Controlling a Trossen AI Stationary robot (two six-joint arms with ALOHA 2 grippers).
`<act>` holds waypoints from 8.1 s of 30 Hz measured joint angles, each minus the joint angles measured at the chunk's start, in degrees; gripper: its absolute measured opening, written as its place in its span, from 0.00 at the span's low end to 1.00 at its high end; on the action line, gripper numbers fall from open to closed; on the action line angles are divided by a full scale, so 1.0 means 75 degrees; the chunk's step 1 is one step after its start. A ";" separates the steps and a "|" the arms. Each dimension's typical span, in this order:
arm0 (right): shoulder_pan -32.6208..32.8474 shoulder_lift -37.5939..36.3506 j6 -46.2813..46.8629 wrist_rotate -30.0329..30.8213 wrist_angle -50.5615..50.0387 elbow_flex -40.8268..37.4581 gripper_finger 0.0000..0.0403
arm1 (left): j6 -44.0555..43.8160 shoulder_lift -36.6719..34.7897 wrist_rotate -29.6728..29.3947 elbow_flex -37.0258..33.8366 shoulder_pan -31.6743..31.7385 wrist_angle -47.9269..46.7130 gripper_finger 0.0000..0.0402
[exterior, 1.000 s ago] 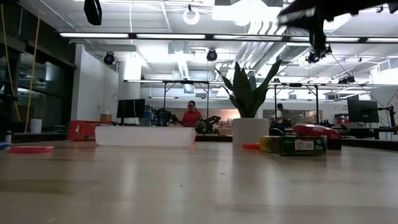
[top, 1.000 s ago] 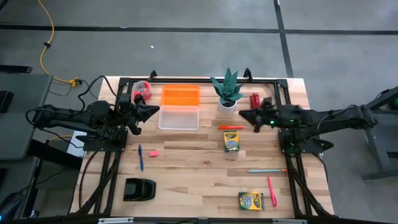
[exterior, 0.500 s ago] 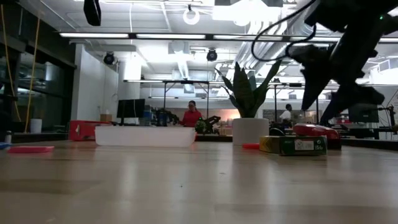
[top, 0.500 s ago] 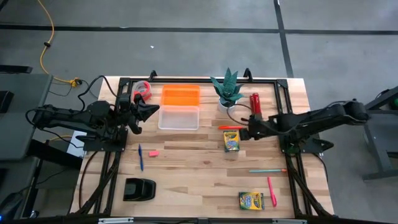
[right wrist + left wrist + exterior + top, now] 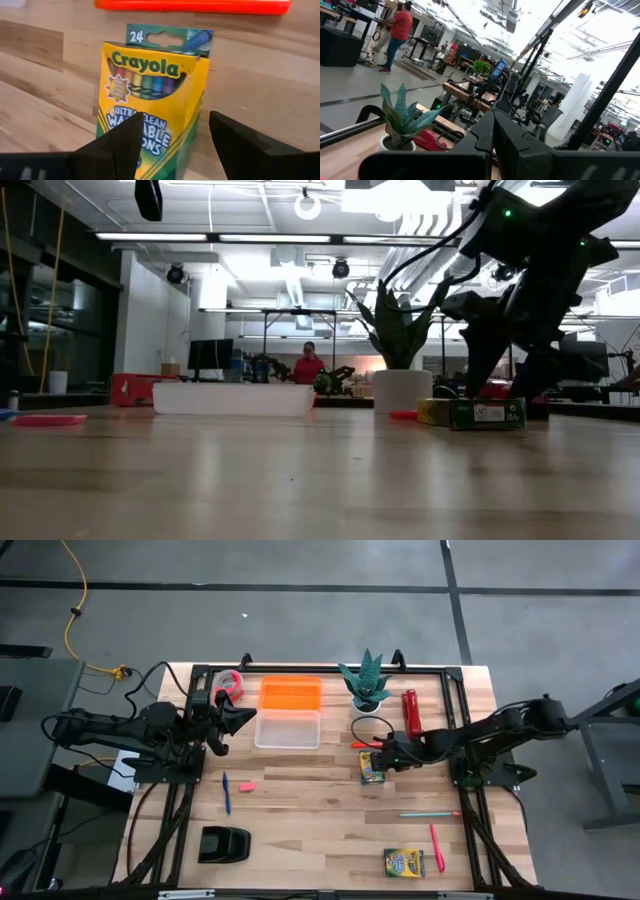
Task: Pack school essentials
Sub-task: Put the top yellow crayon box into the orange supply box
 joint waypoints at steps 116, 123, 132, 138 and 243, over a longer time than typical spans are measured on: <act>-0.0378 0.0201 -0.7861 0.2418 0.1397 0.4940 0.20 | 0.0532 0.4487 -0.0236 0.1818 0.0688 0.1037 0.17; -0.0519 -0.1036 -0.8508 0.2416 -0.0394 0.4948 0.50 | 0.0994 0.2570 0.0497 0.1813 0.1284 -0.1393 0.14; -0.0612 -0.2581 -0.8655 0.1086 0.1812 0.3058 0.59 | 0.1373 0.0355 0.3168 0.1816 0.1895 -0.2725 0.15; -0.0609 -0.3137 -0.7966 0.0402 0.5629 0.1209 0.60 | 0.1492 -0.0009 0.3156 0.1312 0.1662 -0.2227 0.15; -0.0755 -0.3199 -0.7350 0.1090 0.3781 0.1495 0.60 | -0.0119 0.5047 0.3556 0.3330 0.5584 -0.6664 0.43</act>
